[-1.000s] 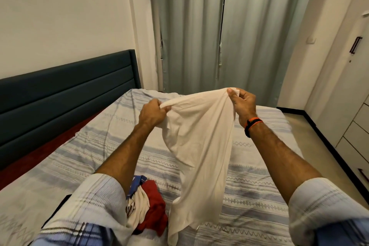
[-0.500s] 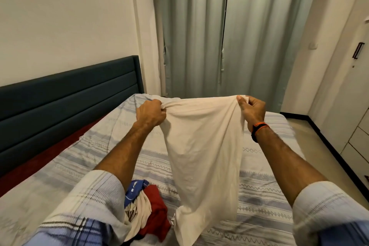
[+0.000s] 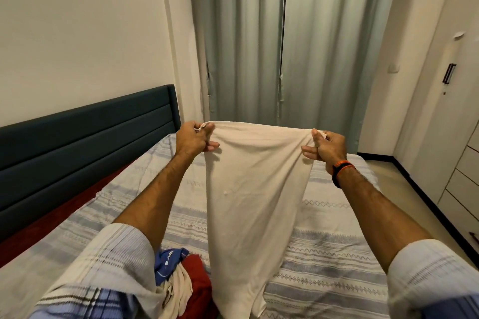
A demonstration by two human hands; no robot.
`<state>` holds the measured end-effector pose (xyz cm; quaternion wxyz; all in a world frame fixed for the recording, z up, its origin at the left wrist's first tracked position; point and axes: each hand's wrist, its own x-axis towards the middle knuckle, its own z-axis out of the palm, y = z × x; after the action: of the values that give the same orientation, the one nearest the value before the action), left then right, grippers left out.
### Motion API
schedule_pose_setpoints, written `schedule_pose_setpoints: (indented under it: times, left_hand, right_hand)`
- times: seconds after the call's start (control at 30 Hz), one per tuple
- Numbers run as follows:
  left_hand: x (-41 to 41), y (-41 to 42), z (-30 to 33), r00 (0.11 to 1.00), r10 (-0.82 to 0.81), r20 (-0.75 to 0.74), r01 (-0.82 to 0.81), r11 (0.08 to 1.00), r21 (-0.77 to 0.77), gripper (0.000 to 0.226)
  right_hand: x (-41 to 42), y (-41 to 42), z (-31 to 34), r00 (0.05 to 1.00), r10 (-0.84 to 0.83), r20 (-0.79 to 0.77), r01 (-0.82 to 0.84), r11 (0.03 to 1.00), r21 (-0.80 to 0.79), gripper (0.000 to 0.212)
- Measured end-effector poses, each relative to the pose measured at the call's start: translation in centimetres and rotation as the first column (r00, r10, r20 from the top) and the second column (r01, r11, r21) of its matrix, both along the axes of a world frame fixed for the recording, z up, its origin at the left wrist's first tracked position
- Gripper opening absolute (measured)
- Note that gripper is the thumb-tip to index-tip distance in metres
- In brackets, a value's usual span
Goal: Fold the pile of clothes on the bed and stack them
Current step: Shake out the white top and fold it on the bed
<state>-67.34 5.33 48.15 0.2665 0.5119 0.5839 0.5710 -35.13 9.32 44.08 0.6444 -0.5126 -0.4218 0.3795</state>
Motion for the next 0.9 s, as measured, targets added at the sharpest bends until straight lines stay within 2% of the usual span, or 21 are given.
schedule_pose_setpoints:
  times: [0.1, 0.2, 0.33, 0.43, 0.5, 0.57, 0.63, 0.7, 0.77, 0.83, 0.9]
  left_hand:
    - [0.6, 0.0, 0.9, 0.999, -0.038, 0.006, 0.037, 0.998, 0.046, 0.028]
    - [1.0, 0.1, 1.9, 0.988, 0.038, -0.15, -0.017, 0.99, 0.14, 0.026]
    - [1.3, 0.8, 3.5, 0.929, 0.061, -0.364, 0.022, 0.975, 0.219, 0.016]
    - [1.8, 1.0, 3.5, 0.889, -0.027, -0.456, 0.117, 0.978, 0.172, 0.032]
    - [2.2, 1.1, 3.1, 0.867, 0.004, -0.498, 0.108, 0.975, 0.195, 0.03]
    - [2.6, 1.2, 2.9, 0.862, 0.095, -0.499, 0.05, 0.962, 0.269, 0.019]
    - [2.7, 1.5, 3.4, 0.865, 0.161, -0.475, 0.001, 0.946, 0.323, 0.013]
    - [3.0, 1.8, 4.1, 0.879, 0.186, -0.438, -0.027, 0.938, 0.345, 0.016]
    - [3.4, 2.0, 4.8, 0.891, 0.198, -0.409, -0.043, 0.933, 0.358, 0.019]
    - [3.9, 2.1, 5.1, 0.888, 0.21, -0.41, -0.061, 0.935, 0.348, 0.022]
    - [4.5, 2.1, 5.0, 0.877, 0.197, -0.439, -0.077, 0.958, 0.277, 0.022]
  right_hand:
    - [0.2, 0.0, 0.7, 0.998, 0.043, -0.043, -0.04, 0.997, 0.061, 0.021]
    - [0.5, 0.0, 1.6, 0.997, 0.051, -0.06, -0.042, 0.988, 0.146, 0.019]
    - [0.9, 0.2, 3.7, 0.995, 0.06, -0.078, -0.039, 0.969, 0.245, 0.015]
    - [1.6, 0.0, 4.1, 0.999, 0.047, 0.02, -0.05, 0.966, 0.255, 0.009]
    - [2.2, -0.5, 4.1, 0.99, 0.037, 0.136, -0.071, 0.964, 0.256, 0.014]
    - [2.7, -1.3, 4.5, 0.967, 0.048, 0.25, -0.11, 0.965, 0.237, 0.032]
    - [3.2, -1.7, 5.1, 0.946, 0.03, 0.321, -0.104, 0.971, 0.217, 0.041]
    - [3.7, -1.9, 5.9, 0.925, -0.062, 0.375, -0.031, 0.971, 0.238, 0.032]
    - [4.0, -1.9, 6.6, 0.923, -0.141, 0.359, 0.052, 0.968, 0.244, 0.016]
    - [4.1, -2.1, 6.8, 0.949, -0.139, 0.284, 0.077, 0.973, 0.218, 0.015]
    - [4.2, -2.5, 6.7, 0.96, -0.124, 0.251, 0.085, 0.983, 0.163, 0.017]
